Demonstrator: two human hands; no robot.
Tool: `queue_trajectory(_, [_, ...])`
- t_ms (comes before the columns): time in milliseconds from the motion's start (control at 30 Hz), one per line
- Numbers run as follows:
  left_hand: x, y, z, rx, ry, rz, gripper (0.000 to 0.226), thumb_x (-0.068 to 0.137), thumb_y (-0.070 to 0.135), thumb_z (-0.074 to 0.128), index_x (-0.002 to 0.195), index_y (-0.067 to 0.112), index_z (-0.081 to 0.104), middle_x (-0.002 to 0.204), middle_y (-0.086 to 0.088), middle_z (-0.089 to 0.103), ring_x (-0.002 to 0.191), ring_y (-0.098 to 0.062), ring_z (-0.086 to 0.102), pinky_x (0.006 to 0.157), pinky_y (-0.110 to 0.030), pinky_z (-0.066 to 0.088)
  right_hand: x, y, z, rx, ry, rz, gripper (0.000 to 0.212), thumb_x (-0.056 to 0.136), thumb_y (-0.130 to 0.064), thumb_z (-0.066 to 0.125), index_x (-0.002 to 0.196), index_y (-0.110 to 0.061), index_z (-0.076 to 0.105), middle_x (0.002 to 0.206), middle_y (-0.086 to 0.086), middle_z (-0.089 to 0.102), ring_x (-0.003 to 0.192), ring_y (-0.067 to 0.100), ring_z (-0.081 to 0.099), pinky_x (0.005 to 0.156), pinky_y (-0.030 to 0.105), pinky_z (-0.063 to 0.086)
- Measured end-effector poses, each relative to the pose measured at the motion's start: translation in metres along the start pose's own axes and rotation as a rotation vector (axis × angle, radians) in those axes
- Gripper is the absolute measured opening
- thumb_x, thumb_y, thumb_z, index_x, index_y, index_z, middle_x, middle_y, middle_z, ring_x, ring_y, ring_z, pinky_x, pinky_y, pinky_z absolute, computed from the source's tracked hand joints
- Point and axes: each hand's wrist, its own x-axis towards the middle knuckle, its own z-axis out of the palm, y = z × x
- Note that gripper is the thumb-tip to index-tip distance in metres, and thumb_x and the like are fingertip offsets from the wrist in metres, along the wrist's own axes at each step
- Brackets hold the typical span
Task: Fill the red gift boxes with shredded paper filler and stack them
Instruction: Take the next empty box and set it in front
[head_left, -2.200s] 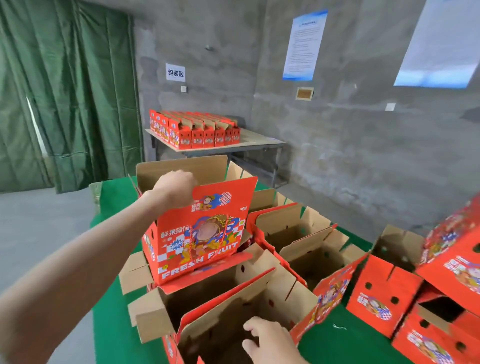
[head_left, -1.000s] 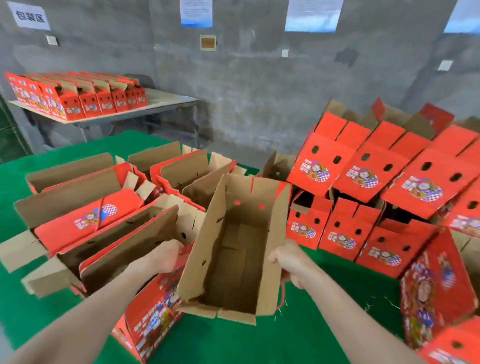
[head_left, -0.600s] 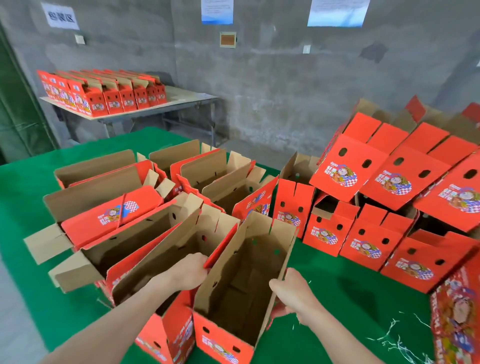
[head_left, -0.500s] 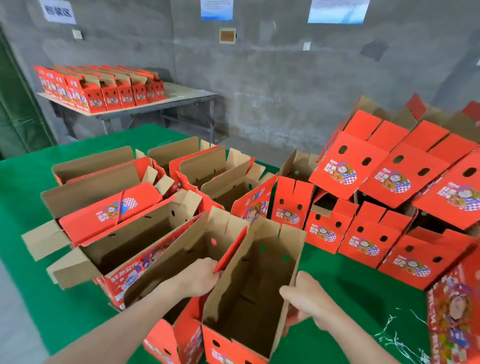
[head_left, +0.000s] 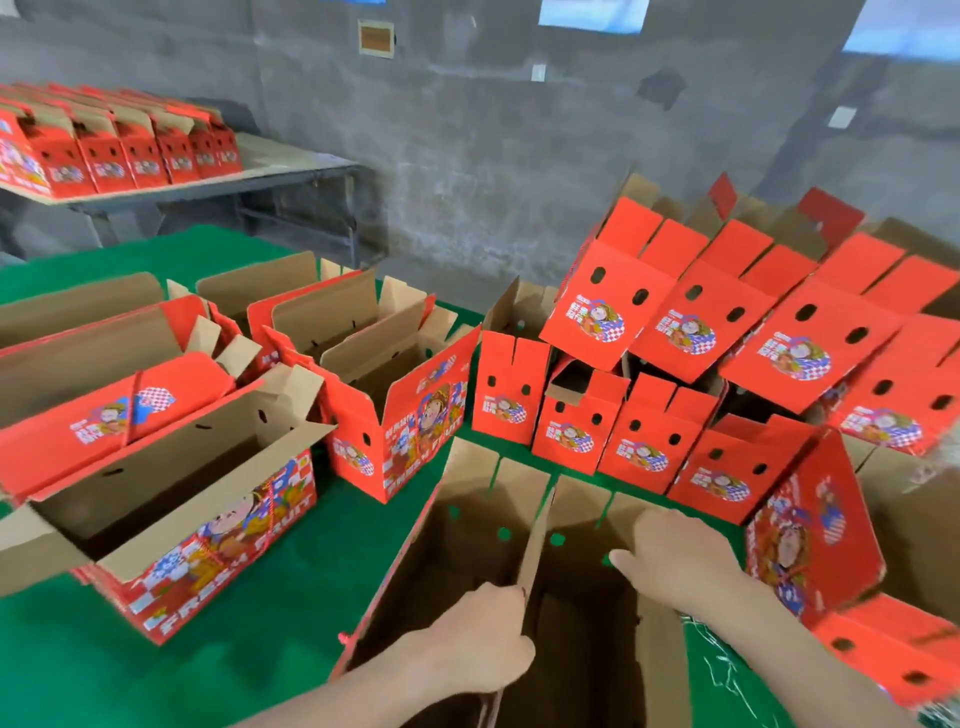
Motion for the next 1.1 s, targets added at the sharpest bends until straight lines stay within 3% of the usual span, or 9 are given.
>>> queue_trajectory(100, [-0.005, 0.005, -0.001, -0.02, -0.01, 0.1, 0.039, 0.088, 0.039, 0.046, 0.119, 0.017, 0.053, 0.104, -0.003, 0.064, 0.09, -0.02, 0.061, 0.082, -0.032, 0.049, 0.014, -0.039, 0.005, 0.16, -0.002, -0.141, 0.046, 0.088, -0.059, 0.042, 0.064, -0.02, 0.042, 0.067, -0.007, 0.047, 0.068, 0.014, 0.05, 0.061, 0.027, 0.042])
queue_trajectory(200, [-0.009, -0.003, -0.017, 0.118, 0.122, 0.184, 0.049, 0.089, 0.053, 0.042, 0.113, 0.013, 0.057, 0.103, -0.005, 0.065, 0.091, -0.023, 0.061, 0.085, -0.038, 0.049, 0.029, -0.067, 0.004, 0.111, 0.024, -0.186, 0.032, 0.088, -0.047, 0.05, 0.086, -0.015, 0.056, 0.088, 0.001, 0.06, 0.086, 0.021, 0.059, 0.066, 0.029, 0.041])
queue_trajectory(267, [-0.01, -0.014, -0.028, 0.143, 0.231, 0.236, 0.051, 0.091, 0.052, 0.043, 0.123, 0.016, 0.056, 0.114, -0.004, 0.065, 0.103, -0.02, 0.059, 0.091, -0.029, 0.044, 0.038, -0.07, -0.005, -0.039, -0.008, -0.173, 0.02, 0.084, -0.036, 0.055, 0.088, -0.016, 0.056, 0.084, -0.002, 0.058, 0.084, 0.02, 0.06, 0.062, 0.027, 0.041])
queue_trajectory(333, [-0.015, -0.023, -0.037, 0.057, 0.307, 0.32, 0.044, 0.091, 0.048, 0.047, 0.118, 0.016, 0.06, 0.106, -0.002, 0.068, 0.095, -0.014, 0.061, 0.08, -0.02, 0.041, 0.046, -0.072, -0.017, -0.208, -0.074, -0.183, 0.017, 0.083, -0.033, 0.057, 0.076, -0.018, 0.051, 0.069, -0.006, 0.05, 0.07, 0.016, 0.057, 0.054, 0.025, 0.04])
queue_trajectory(433, [-0.021, -0.039, -0.06, -0.058, 0.461, 0.363, 0.03, 0.091, 0.037, 0.052, 0.106, 0.015, 0.067, 0.094, 0.001, 0.068, 0.081, -0.008, 0.058, 0.075, -0.02, 0.046, 0.059, -0.09, -0.034, -0.269, -0.014, -0.293, 0.019, 0.086, -0.036, 0.054, 0.086, -0.017, 0.055, 0.077, -0.005, 0.05, 0.076, 0.018, 0.054, 0.058, 0.028, 0.04])
queue_trajectory(600, [-0.016, -0.093, -0.135, -0.238, 0.817, 0.176, 0.019, 0.091, 0.02, 0.058, 0.106, 0.015, 0.069, 0.102, 0.005, 0.069, 0.087, 0.0, 0.061, 0.078, -0.016, 0.048, 0.089, -0.17, -0.039, 0.202, 0.146, -0.493, 0.016, 0.091, -0.033, 0.05, 0.088, -0.018, 0.048, 0.082, -0.002, 0.054, 0.083, 0.022, 0.055, 0.057, 0.03, 0.038])
queue_trajectory(733, [-0.006, -0.166, -0.213, -0.068, 0.996, -0.132, 0.043, 0.087, 0.023, 0.063, 0.129, 0.015, 0.053, 0.128, -0.002, 0.055, 0.115, -0.018, 0.054, 0.092, -0.025, 0.044, 0.132, -0.245, -0.032, 0.385, 0.196, -0.54, 0.028, 0.092, -0.023, 0.049, 0.119, -0.014, 0.046, 0.116, 0.009, 0.057, 0.105, 0.029, 0.055, 0.082, 0.039, 0.045])
queue_trajectory(933, [-0.004, -0.298, -0.275, 0.254, 0.598, -0.707, 0.082, 0.074, 0.046, 0.063, 0.141, 0.017, 0.027, 0.146, -0.008, 0.031, 0.135, -0.027, 0.028, 0.109, -0.046, 0.028, 0.225, -0.316, -0.046, 0.385, 0.245, -0.519, 0.061, 0.088, 0.0, 0.048, 0.141, -0.018, 0.025, 0.146, 0.01, 0.027, 0.123, 0.028, 0.044, 0.093, 0.036, 0.045])
queue_trajectory(1100, [0.007, -0.348, -0.264, 0.285, 0.332, -0.712, 0.058, 0.071, 0.05, 0.058, 0.126, 0.038, 0.048, 0.154, -0.008, 0.016, 0.143, -0.031, 0.01, 0.108, -0.057, 0.014, 0.29, -0.346, -0.048, 0.166, 0.149, -0.44, 0.085, 0.084, 0.01, 0.048, 0.149, -0.022, 0.002, 0.156, 0.006, -0.009, 0.134, 0.035, 0.031, 0.099, 0.039, 0.043])
